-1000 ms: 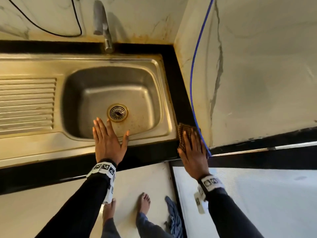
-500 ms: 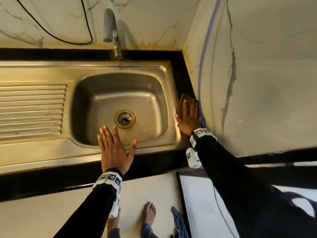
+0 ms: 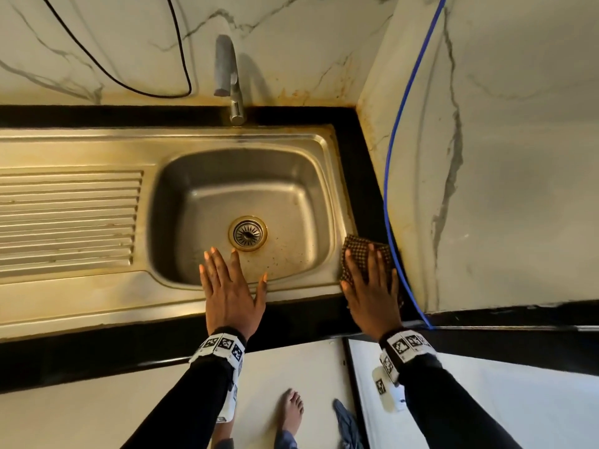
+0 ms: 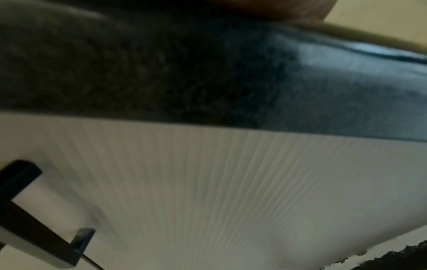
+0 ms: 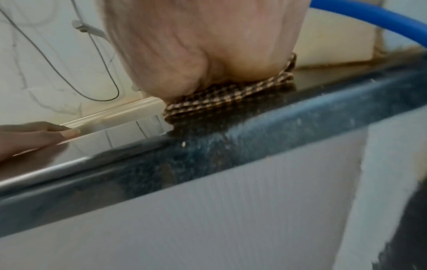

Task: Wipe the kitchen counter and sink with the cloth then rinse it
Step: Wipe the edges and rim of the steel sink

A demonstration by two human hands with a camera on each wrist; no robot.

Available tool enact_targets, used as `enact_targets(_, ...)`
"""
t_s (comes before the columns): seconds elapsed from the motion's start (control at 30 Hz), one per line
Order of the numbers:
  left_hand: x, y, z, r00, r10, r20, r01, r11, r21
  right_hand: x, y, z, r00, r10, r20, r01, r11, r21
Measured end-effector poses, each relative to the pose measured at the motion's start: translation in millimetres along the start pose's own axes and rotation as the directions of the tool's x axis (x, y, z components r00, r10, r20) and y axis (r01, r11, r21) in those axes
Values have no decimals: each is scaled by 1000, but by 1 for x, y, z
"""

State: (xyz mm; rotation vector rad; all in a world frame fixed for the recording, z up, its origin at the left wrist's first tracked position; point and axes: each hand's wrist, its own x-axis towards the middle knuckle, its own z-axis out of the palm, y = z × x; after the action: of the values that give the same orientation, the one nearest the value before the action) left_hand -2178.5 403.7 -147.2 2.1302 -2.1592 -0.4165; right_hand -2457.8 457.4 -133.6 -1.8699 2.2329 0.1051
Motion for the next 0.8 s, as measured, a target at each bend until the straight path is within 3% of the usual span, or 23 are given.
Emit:
enact_targets(0.13, 1, -3, 4, 1000, 5, -16, -5, 1000, -15, 58, -4, -14, 998, -19, 60, 19, 1000, -6)
enact_targets(0.27, 5, -3, 5, 1000, -19, 8, 19, 1000, -9, 160, -16, -32, 1000, -6, 24, 8, 998, -60)
enact_targets(0.37, 6, -2, 4, 1000, -17, 10, 17, 1000, -12, 238, -29, -48, 996, 11, 86, -6, 998, -59)
enact_targets(0.5, 6, -3, 5, 1000, -22, -5, 22, 1000, -20, 300, -41, -64, 994, 19, 106, -13, 999, -50)
enact_targets(0.67, 5, -3, 7, 1000, -28, -15, 27, 999, -26, 277, -46, -64, 992, -12, 123, 22, 997, -77)
enact_targets(0.8, 8, -4, 3, 999, -42, 1, 42, 999, -25, 177, -34, -36, 988, -109, 105, 124, 981, -146)
